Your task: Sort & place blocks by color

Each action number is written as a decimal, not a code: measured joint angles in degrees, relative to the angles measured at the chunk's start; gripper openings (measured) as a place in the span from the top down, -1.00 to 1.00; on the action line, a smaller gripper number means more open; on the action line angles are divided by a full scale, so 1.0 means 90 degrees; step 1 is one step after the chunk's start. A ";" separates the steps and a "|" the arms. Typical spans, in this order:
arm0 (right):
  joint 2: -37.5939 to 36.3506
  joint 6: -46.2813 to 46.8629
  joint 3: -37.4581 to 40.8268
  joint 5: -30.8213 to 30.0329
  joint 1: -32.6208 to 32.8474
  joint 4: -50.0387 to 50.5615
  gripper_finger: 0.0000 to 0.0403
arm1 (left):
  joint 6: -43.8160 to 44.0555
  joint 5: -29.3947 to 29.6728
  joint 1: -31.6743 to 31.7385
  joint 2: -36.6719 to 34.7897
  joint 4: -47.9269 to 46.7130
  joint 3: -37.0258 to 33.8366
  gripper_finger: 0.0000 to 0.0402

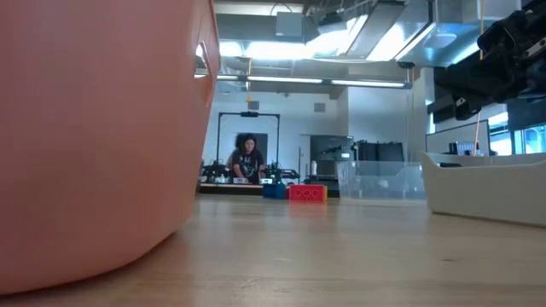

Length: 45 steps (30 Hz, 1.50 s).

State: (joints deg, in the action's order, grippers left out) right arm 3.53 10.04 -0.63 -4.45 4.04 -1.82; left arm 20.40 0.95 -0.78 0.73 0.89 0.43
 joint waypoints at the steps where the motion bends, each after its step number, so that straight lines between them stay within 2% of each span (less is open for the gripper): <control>1: -0.0001 0.0000 -0.0002 0.0000 0.0001 0.0001 0.91 | 0.0000 0.0000 -0.0002 0.0000 0.0002 -0.0002 1.00; 38: 0.0000 -0.0037 -0.0002 -0.0002 0.0000 -0.0025 0.91 | 0.0000 0.0002 0.0000 0.0002 0.0000 0.0000 1.00; 41: 0.0002 0.0026 -0.0001 -0.0037 0.0000 -0.0665 0.91 | 0.0000 0.0002 0.0000 0.0000 0.0002 0.0000 1.00; 45: 0.0000 0.1283 -0.0002 -0.0138 0.0002 -0.2686 0.91 | 0.0000 0.0002 -0.0002 0.0002 0.0002 -0.0002 1.00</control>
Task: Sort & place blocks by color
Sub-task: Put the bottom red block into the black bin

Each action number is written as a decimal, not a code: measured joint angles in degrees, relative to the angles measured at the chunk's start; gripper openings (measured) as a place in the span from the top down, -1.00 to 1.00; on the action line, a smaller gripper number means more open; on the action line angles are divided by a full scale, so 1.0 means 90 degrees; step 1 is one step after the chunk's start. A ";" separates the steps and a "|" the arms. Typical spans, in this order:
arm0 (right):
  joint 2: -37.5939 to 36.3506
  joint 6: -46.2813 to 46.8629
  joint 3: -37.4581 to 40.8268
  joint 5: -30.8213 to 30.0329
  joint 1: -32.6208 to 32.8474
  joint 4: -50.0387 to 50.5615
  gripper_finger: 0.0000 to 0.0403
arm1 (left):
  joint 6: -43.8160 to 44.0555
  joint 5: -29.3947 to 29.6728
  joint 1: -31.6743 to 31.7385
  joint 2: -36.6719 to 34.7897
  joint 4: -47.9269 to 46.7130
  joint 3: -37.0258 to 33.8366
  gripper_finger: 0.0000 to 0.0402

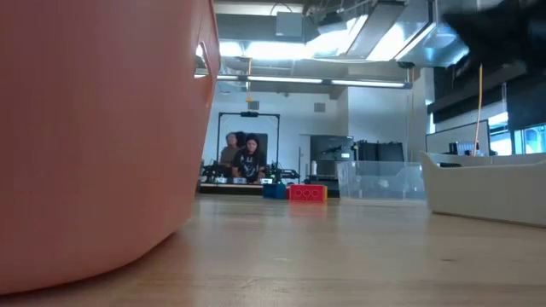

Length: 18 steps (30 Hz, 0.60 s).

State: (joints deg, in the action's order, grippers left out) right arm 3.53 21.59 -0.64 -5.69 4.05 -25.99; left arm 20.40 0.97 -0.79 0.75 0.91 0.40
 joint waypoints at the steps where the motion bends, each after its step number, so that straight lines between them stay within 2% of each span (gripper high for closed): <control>1: -0.0002 0.0154 0.0000 -0.0176 -0.0002 -0.0444 0.91 | 0.0000 -0.0002 -0.0001 0.0000 -0.0002 0.0000 1.00; 3: -0.0002 0.0172 0.0000 -0.0542 -0.0002 -0.1321 0.91 | 0.0000 0.0000 -0.0001 0.0001 0.0000 0.0000 1.00; 7: -0.0002 0.0048 -0.0002 -0.0649 -0.0002 -0.2759 0.91 | 0.0000 0.0000 0.0000 -0.0002 -0.0001 0.0002 1.00; 10: 0.0089 0.0076 -0.0231 -0.0784 -0.0002 -0.2925 0.91 | 0.0000 0.0000 0.0000 0.0001 0.0000 0.0002 1.00; 13: 0.0467 0.0191 -0.1069 -0.0627 -0.0002 -0.1794 0.87 | 0.0000 -0.0002 0.0002 0.0001 0.0000 0.0002 1.00; 18: 0.1784 0.0238 -0.3304 0.0145 0.0098 0.1692 0.63 | 0.0000 0.0000 0.0000 0.0001 0.0000 0.0002 1.00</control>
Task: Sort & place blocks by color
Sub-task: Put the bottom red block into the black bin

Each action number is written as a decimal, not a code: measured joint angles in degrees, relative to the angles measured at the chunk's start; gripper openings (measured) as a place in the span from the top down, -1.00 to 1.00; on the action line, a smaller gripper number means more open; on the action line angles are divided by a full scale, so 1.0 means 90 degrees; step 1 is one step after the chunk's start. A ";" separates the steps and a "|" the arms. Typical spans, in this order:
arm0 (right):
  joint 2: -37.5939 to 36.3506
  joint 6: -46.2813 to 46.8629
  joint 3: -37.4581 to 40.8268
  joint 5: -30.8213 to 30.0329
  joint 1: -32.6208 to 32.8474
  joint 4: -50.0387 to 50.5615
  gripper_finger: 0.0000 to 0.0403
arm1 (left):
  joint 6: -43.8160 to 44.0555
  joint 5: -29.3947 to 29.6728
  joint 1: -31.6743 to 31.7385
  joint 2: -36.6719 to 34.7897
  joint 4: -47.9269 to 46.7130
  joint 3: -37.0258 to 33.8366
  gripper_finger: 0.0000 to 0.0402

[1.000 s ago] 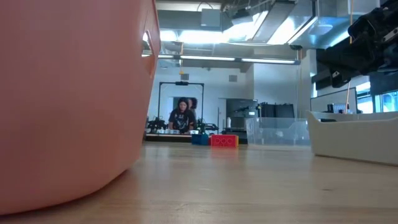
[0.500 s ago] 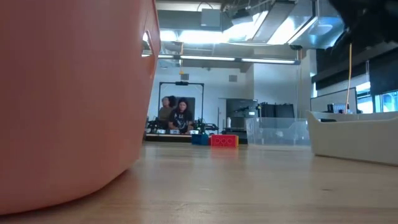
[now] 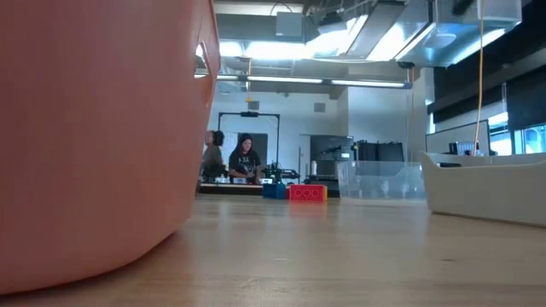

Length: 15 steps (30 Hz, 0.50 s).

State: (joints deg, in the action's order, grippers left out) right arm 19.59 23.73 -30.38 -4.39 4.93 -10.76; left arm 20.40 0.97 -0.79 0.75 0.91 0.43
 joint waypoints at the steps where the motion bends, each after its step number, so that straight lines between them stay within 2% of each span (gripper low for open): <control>1: 0.0324 0.0045 -0.0502 0.0154 0.0052 0.0724 0.56 | 0.0000 -0.0001 0.0000 0.0000 0.0000 0.0000 1.00; 4: 0.1363 0.0393 -0.1907 0.0607 0.0300 0.2630 0.34 | 0.0000 0.0000 0.0000 -0.0001 0.0000 -0.0002 1.00; 8: 0.2815 0.0976 -0.3505 0.1534 0.0868 0.4554 0.13 | 0.0000 -0.0002 0.0001 0.0000 0.0000 -0.0002 1.00; 11: 0.3922 0.1764 -0.4468 0.1883 0.1474 0.5948 0.08 | 0.0000 0.0000 0.0002 0.0000 0.0000 -0.0001 1.00; 15: 0.5296 0.3034 -0.5297 0.2236 0.2349 0.7474 0.08 | 0.0000 0.0000 0.0002 -0.0002 0.0000 0.0000 1.00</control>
State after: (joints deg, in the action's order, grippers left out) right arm 67.25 51.03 -78.05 15.74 26.08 56.50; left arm 20.40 0.97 -0.78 0.73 0.91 0.42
